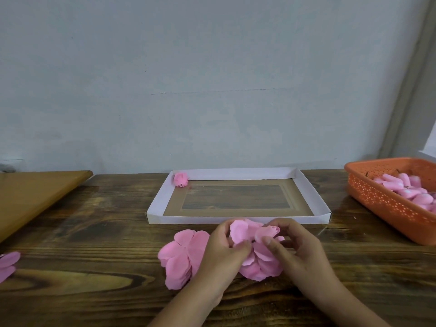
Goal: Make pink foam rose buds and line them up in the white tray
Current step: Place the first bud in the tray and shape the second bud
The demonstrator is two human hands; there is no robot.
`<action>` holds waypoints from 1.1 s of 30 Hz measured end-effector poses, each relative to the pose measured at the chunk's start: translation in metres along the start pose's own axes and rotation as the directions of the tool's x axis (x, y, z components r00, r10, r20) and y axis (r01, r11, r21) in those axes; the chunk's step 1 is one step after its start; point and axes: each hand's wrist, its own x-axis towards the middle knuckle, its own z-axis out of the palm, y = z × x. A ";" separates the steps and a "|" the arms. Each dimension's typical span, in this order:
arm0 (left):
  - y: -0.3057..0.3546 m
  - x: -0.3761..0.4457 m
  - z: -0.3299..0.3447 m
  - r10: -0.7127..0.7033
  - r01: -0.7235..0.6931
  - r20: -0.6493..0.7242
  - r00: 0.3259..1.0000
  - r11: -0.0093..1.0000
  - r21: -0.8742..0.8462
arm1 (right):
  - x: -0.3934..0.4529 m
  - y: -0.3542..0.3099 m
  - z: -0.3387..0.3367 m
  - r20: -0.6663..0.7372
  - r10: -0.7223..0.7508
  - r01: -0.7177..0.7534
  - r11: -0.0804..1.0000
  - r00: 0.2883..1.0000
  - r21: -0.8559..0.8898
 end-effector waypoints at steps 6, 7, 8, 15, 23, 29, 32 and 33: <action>-0.002 -0.001 0.003 0.020 -0.020 0.005 1.000 1.000 -0.022 | -0.002 -0.003 0.002 0.032 0.056 -0.054 0.998 0.998 -0.043; -0.002 -0.001 0.003 0.016 -0.016 0.007 1.000 0.999 -0.028 | -0.003 -0.003 0.002 0.031 0.056 -0.054 0.997 0.998 -0.048; -0.001 -0.001 0.003 0.009 -0.008 0.008 1.000 0.999 -0.033 | -0.003 -0.004 0.002 0.024 0.052 -0.051 0.997 0.998 -0.057; 0.002 -0.002 0.003 -0.052 0.060 0.051 0.997 0.984 -0.166 | 0.000 0.001 0.001 -0.048 -0.015 0.011 0.996 0.999 -0.086; -0.001 -0.003 0.004 -0.025 0.045 0.095 0.995 0.976 -0.212 | 0.004 -0.001 0.001 -0.048 0.077 -0.077 0.997 0.996 0.016; -0.002 0.000 0.001 -0.032 0.064 0.154 0.987 0.977 -0.205 | 0.003 -0.002 0.001 -0.034 0.076 -0.074 0.996 0.997 0.051; 0.000 -0.002 0.001 -0.029 0.068 0.187 0.982 0.976 -0.206 | 0.005 0.000 -0.001 -0.034 0.108 -0.105 0.992 0.994 0.074; 0.000 -0.003 0.001 -0.031 0.072 0.192 0.981 0.976 -0.207 | 0.005 0.001 -0.002 -0.044 0.135 -0.130 0.985 0.990 0.112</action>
